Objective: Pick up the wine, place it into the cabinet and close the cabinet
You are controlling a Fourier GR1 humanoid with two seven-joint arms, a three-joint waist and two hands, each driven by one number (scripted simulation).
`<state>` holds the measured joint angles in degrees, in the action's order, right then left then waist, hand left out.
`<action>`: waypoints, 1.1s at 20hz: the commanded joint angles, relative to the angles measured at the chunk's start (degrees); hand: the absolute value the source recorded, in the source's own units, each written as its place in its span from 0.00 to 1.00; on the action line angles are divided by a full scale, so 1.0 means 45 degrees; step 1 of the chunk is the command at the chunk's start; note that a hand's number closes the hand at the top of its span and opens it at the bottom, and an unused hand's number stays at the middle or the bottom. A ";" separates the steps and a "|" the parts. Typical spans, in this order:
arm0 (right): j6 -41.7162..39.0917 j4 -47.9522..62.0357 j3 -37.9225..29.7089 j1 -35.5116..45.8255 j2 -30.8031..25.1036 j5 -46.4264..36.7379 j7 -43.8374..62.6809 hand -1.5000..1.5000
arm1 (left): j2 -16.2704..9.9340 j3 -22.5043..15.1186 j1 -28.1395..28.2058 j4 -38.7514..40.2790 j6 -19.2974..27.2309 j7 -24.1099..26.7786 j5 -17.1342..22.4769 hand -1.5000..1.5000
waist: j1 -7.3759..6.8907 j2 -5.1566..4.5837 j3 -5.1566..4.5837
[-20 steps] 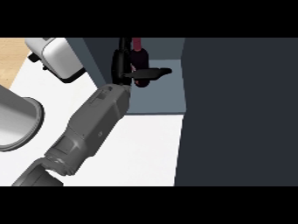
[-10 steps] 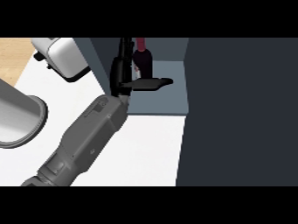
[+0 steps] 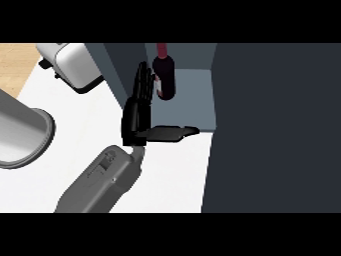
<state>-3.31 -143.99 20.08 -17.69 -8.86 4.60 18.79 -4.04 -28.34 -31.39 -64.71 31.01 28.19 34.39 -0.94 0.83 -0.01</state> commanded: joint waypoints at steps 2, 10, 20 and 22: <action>0.0423 -0.2658 0.0302 0.0052 -0.0172 0.0035 0.1663 0.00 | -0.0136 -0.1460 0.2567 -0.3207 0.0988 -0.0109 -0.0782 0.00 | 0.0022 -0.0035 -0.0007; -0.0092 -0.2273 0.0404 0.0109 -0.0777 0.0251 0.1918 1.00 | -0.1408 -0.2368 0.5728 -0.6888 0.1315 0.0000 -0.1533 0.00 | 0.0146 -0.0114 -0.0002; -0.2275 -0.2737 0.4173 -0.0656 -0.2171 0.0324 0.2100 1.00 | -0.3373 -0.1990 0.7896 -0.9072 0.0973 -0.0182 -0.1358 0.00 | 0.0189 -0.0049 -0.0014; -0.1826 -0.1814 0.4855 0.0698 -0.1361 -0.0376 0.2550 1.00 | -0.4122 -0.1664 0.8371 -0.9894 0.0560 -0.0248 -0.1159 0.00 | -0.0041 -0.0087 -0.0037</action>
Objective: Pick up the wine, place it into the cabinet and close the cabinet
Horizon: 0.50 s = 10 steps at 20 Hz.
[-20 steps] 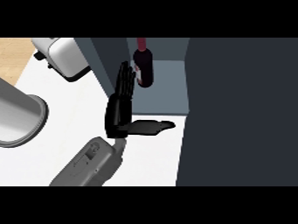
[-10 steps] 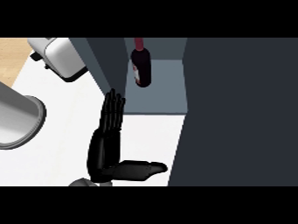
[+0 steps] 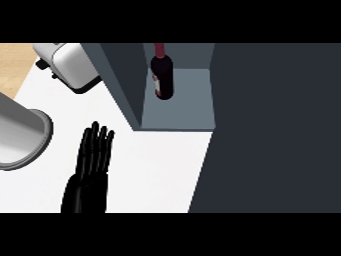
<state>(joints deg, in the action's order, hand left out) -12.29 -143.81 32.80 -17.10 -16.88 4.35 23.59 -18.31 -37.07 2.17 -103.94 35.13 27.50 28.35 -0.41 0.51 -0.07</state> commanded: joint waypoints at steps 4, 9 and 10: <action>0.0366 -0.2260 0.2729 0.1310 0.0686 -0.0652 0.2166 1.00 | -0.1849 0.1316 0.1442 -0.1337 -0.1129 -0.0056 0.0813 0.00 | -0.0078 -0.0016 -0.0047; 0.1077 -0.1620 0.3641 0.2301 0.1682 -0.0819 0.3318 1.00 | -0.2562 0.2054 0.2769 -0.2316 -0.1797 0.0525 0.1254 0.00 | -0.0157 0.0016 -0.0050; 0.1107 -0.1764 0.3890 0.2035 0.1645 -0.0854 0.3263 1.00 | -0.2699 0.2402 0.3093 -0.2324 -0.2100 0.0886 0.1434 0.00 | -0.0111 0.0055 -0.0051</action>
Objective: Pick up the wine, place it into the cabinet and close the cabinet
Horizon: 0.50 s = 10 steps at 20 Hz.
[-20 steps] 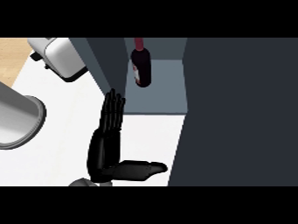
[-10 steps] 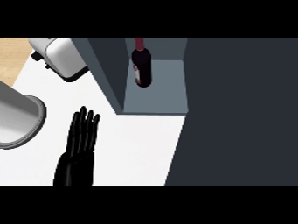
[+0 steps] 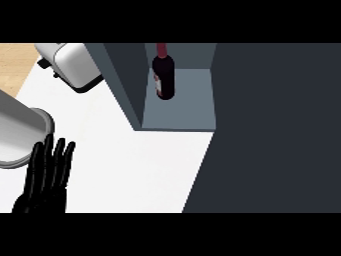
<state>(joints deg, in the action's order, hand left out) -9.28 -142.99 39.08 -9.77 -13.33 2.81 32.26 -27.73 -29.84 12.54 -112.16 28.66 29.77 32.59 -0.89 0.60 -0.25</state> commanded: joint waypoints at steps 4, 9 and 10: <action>0.1070 -0.0025 0.2348 0.2217 0.2489 -0.0379 0.2017 1.00 | -0.1504 0.1839 0.1400 -0.1015 -0.1649 0.0157 0.1444 0.00 | -0.0376 -0.0037 -0.0029; 0.3016 0.1365 0.3342 0.4286 0.2903 -0.0888 0.2056 1.00 | -0.1656 0.2198 0.2148 -0.1108 -0.2255 0.0481 0.1728 0.00 | -0.0343 -0.0013 -0.0015; 0.3539 0.1892 0.3287 0.4682 0.2911 -0.0752 0.1881 1.00 | -0.1838 0.2674 0.2496 -0.0706 -0.2804 0.0926 0.1950 0.00 | -0.0484 -0.0028 -0.0030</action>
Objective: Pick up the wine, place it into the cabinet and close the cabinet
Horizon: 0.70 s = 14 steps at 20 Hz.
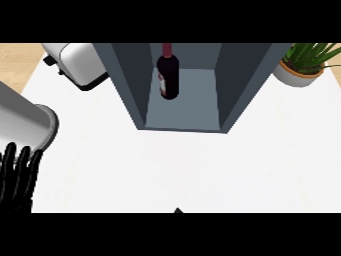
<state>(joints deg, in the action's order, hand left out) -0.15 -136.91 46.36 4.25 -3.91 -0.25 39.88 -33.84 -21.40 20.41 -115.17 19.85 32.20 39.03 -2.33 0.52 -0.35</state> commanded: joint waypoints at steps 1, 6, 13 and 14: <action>0.1924 0.0885 0.1652 0.2269 0.0825 -0.0144 0.0086 1.00 | -0.0770 0.0873 0.0580 -0.0920 -0.0626 -0.0329 0.0752 0.00 | -0.0225 -0.0005 0.0003; 0.3590 0.1782 0.0764 0.4938 0.0804 0.0264 0.0465 1.00 | -0.1335 0.2125 0.1509 -0.0226 -0.2322 0.0342 0.1474 0.00 | -0.0322 -0.0040 -0.0005; 0.5472 0.5241 -0.0844 0.8869 0.0830 0.2436 0.0318 1.00 | -0.1702 0.3089 0.1123 0.0221 -0.3398 0.0114 0.2200 0.00 | -0.0511 -0.0165 0.0004; 0.5420 0.6093 -0.1125 0.9454 0.0838 0.2864 0.0023 1.00 | -0.1929 0.3518 0.0839 -0.0091 -0.3312 -0.0293 0.2625 0.00 | -0.0505 -0.0202 0.0024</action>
<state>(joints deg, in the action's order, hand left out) 21.13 -119.33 45.10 36.48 -2.19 7.79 40.89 -41.26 -8.40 24.55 -115.28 6.91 31.79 48.58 -4.07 -0.07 -0.26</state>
